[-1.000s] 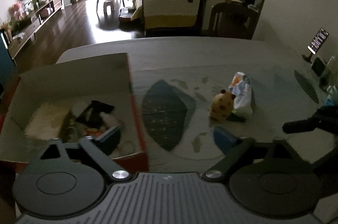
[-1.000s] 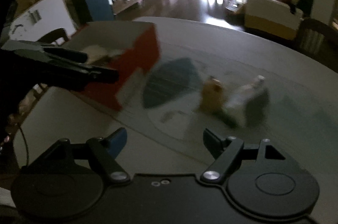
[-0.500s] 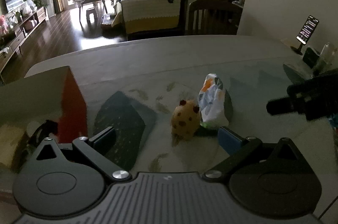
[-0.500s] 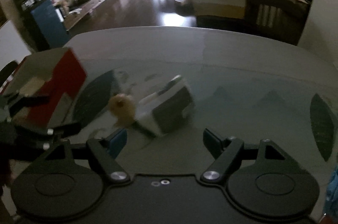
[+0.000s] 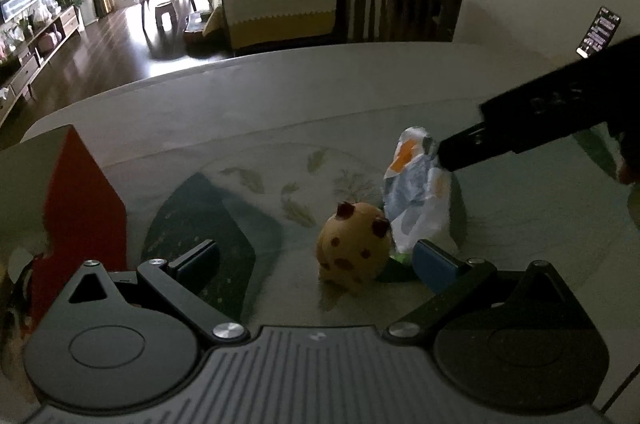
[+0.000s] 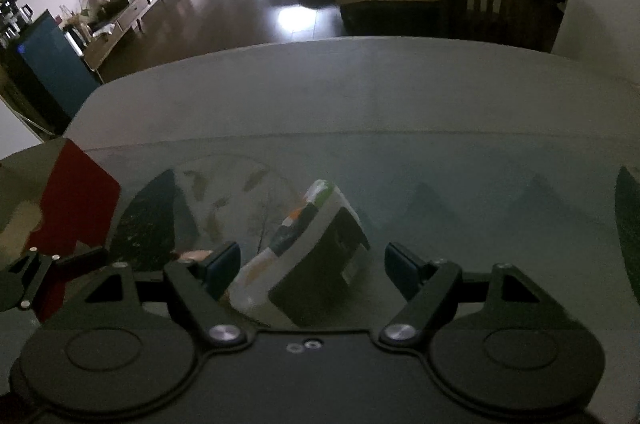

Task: Organize objects
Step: 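Move both tools back over the table toward the plush toy and snack bag, then grasp yellow spotted plush toy with left tool while right tool grasps white snack bag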

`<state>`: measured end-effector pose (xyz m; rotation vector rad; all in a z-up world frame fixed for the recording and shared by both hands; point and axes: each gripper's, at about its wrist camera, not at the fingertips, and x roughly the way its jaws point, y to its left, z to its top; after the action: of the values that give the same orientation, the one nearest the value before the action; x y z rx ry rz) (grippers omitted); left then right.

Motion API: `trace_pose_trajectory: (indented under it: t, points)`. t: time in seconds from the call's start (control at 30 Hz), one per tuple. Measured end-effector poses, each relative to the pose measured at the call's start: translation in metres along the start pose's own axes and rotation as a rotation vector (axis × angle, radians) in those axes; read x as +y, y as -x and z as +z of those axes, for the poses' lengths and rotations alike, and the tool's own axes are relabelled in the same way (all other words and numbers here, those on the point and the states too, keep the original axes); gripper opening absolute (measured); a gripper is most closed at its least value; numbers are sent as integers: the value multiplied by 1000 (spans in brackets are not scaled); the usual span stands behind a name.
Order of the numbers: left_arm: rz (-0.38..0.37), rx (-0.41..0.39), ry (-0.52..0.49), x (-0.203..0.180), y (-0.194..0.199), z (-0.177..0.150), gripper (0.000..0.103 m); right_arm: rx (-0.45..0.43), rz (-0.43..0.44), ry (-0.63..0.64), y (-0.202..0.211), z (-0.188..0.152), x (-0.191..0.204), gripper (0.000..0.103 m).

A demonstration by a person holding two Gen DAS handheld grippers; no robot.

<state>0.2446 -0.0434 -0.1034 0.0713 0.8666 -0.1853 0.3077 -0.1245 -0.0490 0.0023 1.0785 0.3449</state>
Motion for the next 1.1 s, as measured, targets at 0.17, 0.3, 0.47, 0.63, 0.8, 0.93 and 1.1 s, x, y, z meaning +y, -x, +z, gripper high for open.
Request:
trace_pose_trajectory:
  t: [0.17,0.3,0.47,0.63,0.8,0.93,1.1]
  points:
    - [31,2,-16,-3,-17,3,103,37,-34,-32,-26,5,-3,79]
    - [7,18,-2,-3,-30,5,103,62,-48,-50,-44,4,-4,79]
    - [-18,45,0,-4,-45,6,103,102,-69,-54,-61,0,-6,79]
    - [-24,54,7,-3,-54,3,103,116,-63,-47,-68,-8,-7,79]
    - [-26,44,-11,-6,-57,4,102,116,-70,-20,-63,-11,-7,77]
    - [-45,36,-23,-8,-58,4,91,115,-57,-17,-57,-16,-12,71]
    - [-87,59,-28,-9,-59,4,53,112,-41,-18,-47,-22,-21,55]
